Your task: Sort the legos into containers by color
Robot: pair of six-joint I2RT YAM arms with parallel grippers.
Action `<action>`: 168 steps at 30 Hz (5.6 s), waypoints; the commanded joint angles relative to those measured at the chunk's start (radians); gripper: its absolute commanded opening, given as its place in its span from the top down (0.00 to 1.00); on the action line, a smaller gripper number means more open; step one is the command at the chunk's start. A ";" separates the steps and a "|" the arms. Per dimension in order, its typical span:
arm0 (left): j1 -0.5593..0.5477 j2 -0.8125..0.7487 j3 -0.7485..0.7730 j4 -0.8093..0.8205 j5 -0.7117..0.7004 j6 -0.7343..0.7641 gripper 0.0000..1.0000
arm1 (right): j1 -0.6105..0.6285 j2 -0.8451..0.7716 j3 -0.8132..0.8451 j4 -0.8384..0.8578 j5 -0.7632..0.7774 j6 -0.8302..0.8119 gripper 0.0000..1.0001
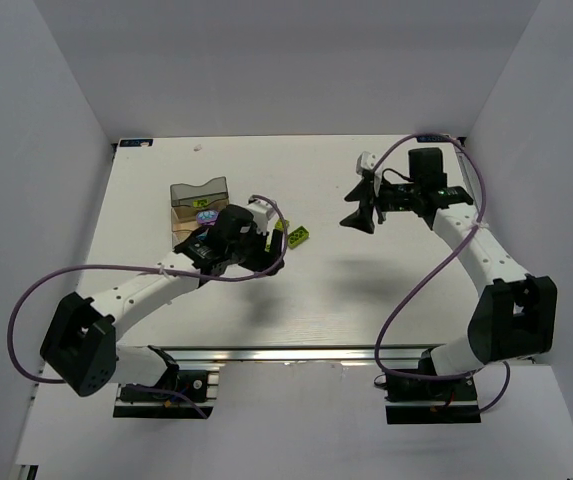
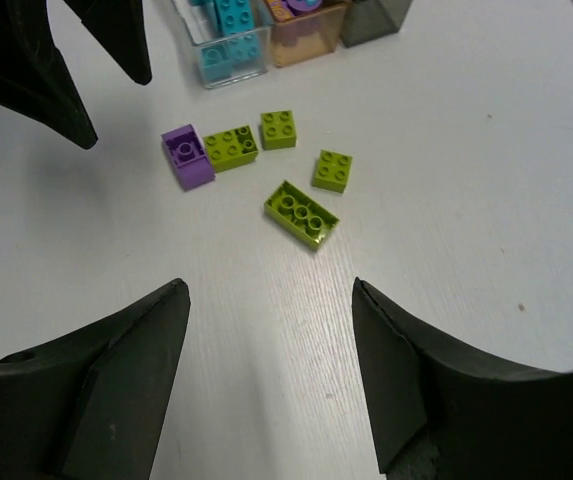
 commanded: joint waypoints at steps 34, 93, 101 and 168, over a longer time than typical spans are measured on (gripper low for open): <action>-0.072 0.456 0.288 -0.244 -0.234 0.454 0.31 | -0.138 -0.104 -0.126 0.037 0.013 0.055 0.30; 0.273 0.261 0.396 -0.291 -0.393 0.516 0.91 | -0.144 -0.067 -0.163 0.088 -0.004 0.192 0.89; 0.305 0.348 0.429 -0.256 -0.404 0.769 1.00 | -0.144 -0.071 -0.168 0.074 -0.001 0.193 0.88; 0.472 -0.356 -0.037 -0.224 -0.206 -0.347 0.02 | 0.251 0.570 0.544 -0.672 0.307 -1.071 0.19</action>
